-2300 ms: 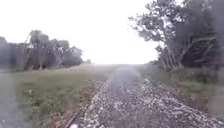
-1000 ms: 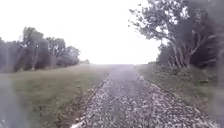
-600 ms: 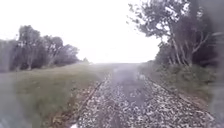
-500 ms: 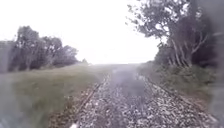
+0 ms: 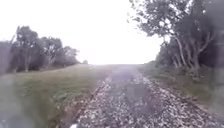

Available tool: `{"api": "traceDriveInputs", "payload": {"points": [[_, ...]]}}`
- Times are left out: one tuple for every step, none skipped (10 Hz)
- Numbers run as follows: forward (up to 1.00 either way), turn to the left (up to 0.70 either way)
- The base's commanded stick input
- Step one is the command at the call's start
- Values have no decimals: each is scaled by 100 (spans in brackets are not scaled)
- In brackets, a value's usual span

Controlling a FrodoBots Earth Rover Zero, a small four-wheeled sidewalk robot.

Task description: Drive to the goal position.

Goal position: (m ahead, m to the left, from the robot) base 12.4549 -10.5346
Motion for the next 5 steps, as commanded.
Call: {"api": "traceDriveInputs", "payload": {"points": [[70, 0], [70, 0], [70, 0], [70, 0], [70, 0]]}}
